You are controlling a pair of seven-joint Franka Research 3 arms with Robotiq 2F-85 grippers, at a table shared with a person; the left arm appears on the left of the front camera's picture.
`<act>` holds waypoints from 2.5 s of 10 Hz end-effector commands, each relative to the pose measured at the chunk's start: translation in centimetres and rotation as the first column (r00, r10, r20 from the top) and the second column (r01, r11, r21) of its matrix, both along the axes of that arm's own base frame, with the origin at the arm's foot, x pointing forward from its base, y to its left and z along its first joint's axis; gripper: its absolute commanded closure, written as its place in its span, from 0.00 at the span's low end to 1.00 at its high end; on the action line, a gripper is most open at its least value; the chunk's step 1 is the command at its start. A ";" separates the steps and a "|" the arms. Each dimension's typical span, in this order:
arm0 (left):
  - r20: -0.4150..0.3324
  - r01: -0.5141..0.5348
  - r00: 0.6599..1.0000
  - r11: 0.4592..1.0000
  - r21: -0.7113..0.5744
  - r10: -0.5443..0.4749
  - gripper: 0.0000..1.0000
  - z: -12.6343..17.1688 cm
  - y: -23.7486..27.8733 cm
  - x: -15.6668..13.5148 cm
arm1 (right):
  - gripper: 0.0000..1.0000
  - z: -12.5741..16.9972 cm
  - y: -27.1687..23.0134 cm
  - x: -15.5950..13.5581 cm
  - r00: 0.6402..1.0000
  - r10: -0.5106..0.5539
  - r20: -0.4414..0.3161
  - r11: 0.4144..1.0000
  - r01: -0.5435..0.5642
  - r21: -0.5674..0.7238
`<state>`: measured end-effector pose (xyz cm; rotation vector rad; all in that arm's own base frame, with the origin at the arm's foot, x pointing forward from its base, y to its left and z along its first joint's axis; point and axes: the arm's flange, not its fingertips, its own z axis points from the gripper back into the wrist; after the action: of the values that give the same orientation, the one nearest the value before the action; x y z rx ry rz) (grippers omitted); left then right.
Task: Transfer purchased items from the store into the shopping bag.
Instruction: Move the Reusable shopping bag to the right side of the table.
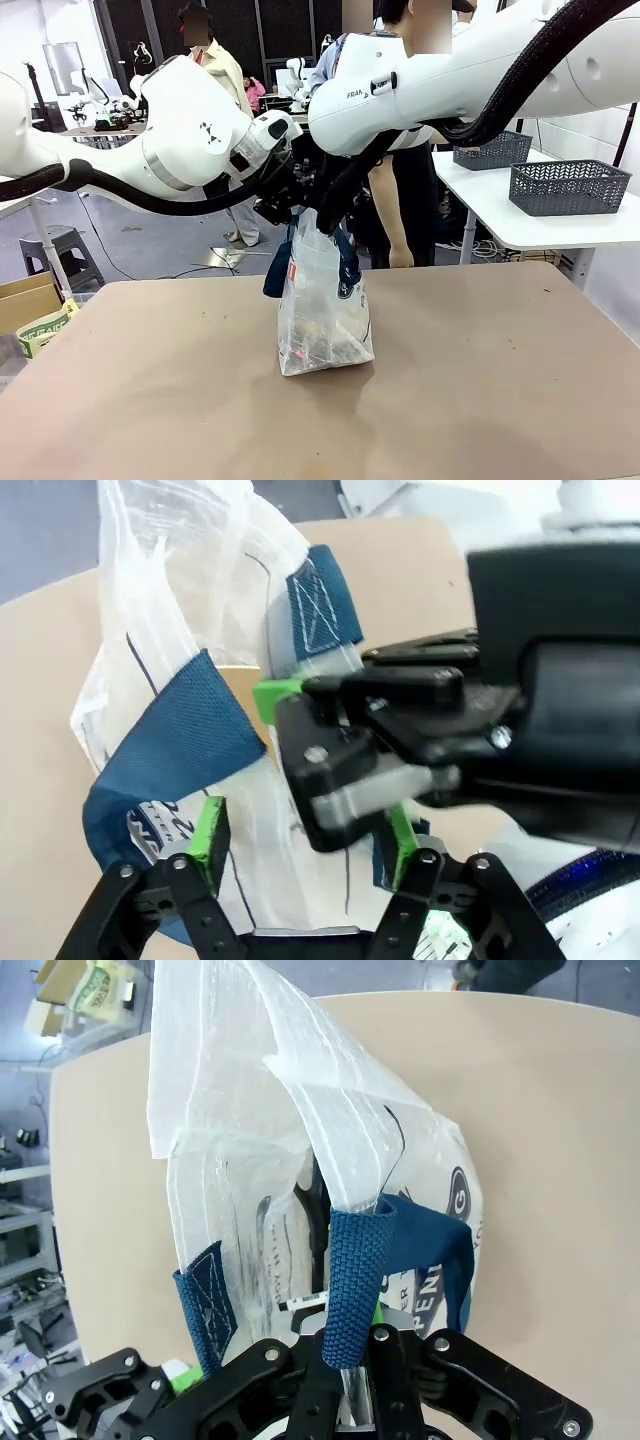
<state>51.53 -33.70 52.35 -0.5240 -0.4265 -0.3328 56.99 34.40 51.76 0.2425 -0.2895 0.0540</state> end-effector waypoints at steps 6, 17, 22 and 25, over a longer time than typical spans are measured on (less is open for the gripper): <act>0.035 0.084 0.996 0.996 -0.024 -0.083 0.00 0.4 0.5 -3.0 | 1.00 -0.1 0.0 0.2 1.000 -0.022 0.007 1.000 0.022 0.022; 0.000 0.053 0.999 0.983 0.174 -0.053 0.20 -1.1 -1.2 -2.6 | 1.00 -0.4 0.1 0.3 1.000 -0.015 -0.007 0.999 0.015 0.032; 0.006 -0.002 1.000 0.988 0.152 0.001 1.00 -0.7 -0.3 -1.9 | 1.00 -0.5 0.0 0.2 1.000 -0.006 -0.011 0.999 0.007 0.039; 0.006 -0.020 1.000 0.987 0.161 0.019 1.00 -0.4 0.7 -1.9 | 1.00 -0.5 0.1 0.1 1.000 0.026 -0.017 0.999 -0.025 0.040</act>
<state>49.72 -33.58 51.68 -0.3849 -0.3878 -0.3718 57.12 34.53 51.31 0.2538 -0.2797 0.0488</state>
